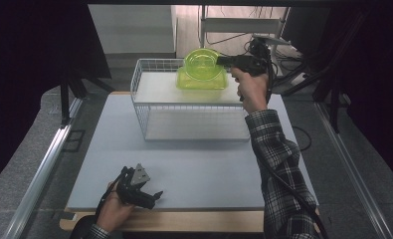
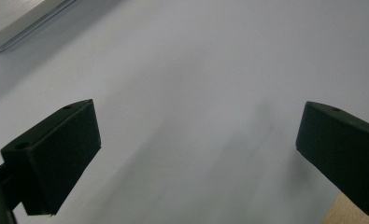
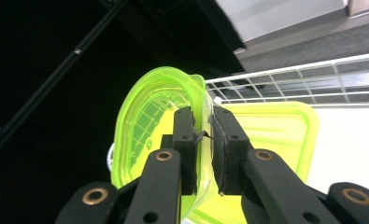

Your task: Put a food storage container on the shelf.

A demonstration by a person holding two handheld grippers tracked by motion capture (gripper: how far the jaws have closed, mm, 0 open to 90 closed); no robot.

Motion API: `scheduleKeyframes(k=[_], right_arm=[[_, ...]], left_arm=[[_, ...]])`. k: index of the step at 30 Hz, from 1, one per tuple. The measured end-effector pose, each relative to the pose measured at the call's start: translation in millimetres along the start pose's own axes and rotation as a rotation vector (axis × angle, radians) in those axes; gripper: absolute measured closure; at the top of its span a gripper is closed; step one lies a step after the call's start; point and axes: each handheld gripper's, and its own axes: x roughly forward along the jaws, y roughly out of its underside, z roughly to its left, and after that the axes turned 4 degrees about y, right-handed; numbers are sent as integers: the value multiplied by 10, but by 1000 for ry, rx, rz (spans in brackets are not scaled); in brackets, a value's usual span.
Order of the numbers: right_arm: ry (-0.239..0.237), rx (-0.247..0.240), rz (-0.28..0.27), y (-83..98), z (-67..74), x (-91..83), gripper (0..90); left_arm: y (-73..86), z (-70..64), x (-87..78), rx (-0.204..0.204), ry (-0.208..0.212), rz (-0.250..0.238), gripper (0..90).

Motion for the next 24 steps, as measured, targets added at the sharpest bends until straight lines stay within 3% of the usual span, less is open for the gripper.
scheduleKeyframes(k=[4,11,13,24], right_arm=[[57,-36,-9,0,49,15,782],[99,-50,-24,-5,59,78,717],[136,-79,-17,-9,59,99,700],[151,-115,-33,-33,63,74,526]], left_arm=[[-1,-3,3,5,-2,1,0],[2,-1,8,6,3,4,0],[1,-4,10,9,6,6,0],[5,6,0,4,8,-3,0]])
